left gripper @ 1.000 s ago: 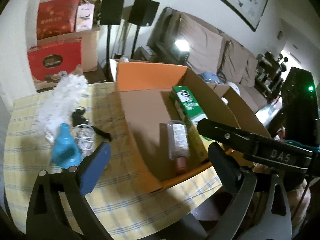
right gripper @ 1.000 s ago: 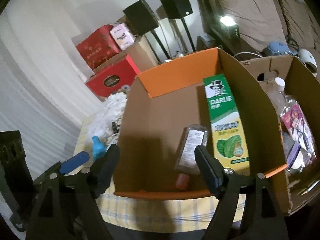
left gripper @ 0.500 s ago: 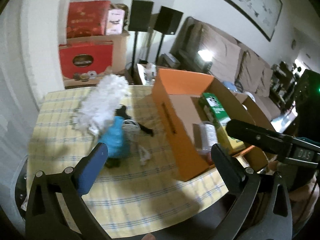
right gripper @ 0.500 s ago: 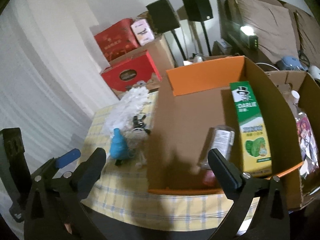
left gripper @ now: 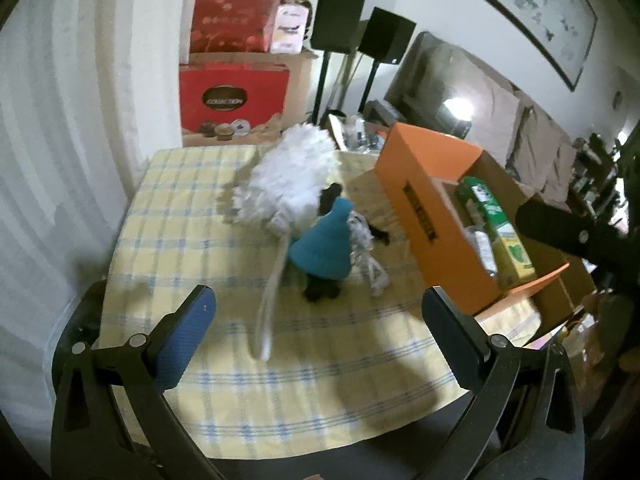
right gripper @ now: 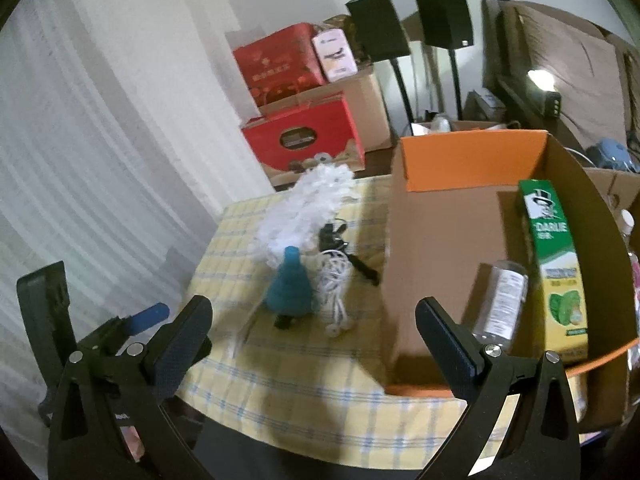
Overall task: Organize objects
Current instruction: 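Withdraw the right gripper and move it toward the blue funnel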
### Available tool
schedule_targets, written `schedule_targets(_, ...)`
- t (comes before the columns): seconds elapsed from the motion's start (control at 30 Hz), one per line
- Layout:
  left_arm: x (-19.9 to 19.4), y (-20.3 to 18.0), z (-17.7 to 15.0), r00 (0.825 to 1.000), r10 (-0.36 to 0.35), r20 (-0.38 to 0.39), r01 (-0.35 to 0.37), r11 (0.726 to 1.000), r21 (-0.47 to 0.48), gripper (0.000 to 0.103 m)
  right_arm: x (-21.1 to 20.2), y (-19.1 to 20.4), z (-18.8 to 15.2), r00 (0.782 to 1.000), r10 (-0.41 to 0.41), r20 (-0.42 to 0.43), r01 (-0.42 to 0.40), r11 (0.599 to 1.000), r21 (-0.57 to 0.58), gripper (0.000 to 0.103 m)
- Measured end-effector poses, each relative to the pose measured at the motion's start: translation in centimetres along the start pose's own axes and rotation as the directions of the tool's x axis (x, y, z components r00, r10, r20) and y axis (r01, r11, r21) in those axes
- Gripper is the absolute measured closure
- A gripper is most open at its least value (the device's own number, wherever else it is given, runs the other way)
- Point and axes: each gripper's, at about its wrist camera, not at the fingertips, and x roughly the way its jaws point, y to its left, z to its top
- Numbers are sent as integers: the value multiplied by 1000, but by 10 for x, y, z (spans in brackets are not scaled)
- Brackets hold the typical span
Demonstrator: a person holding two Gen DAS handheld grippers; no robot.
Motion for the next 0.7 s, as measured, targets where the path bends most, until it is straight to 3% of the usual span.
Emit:
schedule_targets(0.4,6,37,-15,1000,2,-28,-4,998,-60,0,45,33,4,997,55,-53,-57,998,-32,0)
schedule_targets(0.7,13,56,-19,999,-4,-40,1,997,-84,0,82,44,6,994,38,-102,-43,998,-47,2)
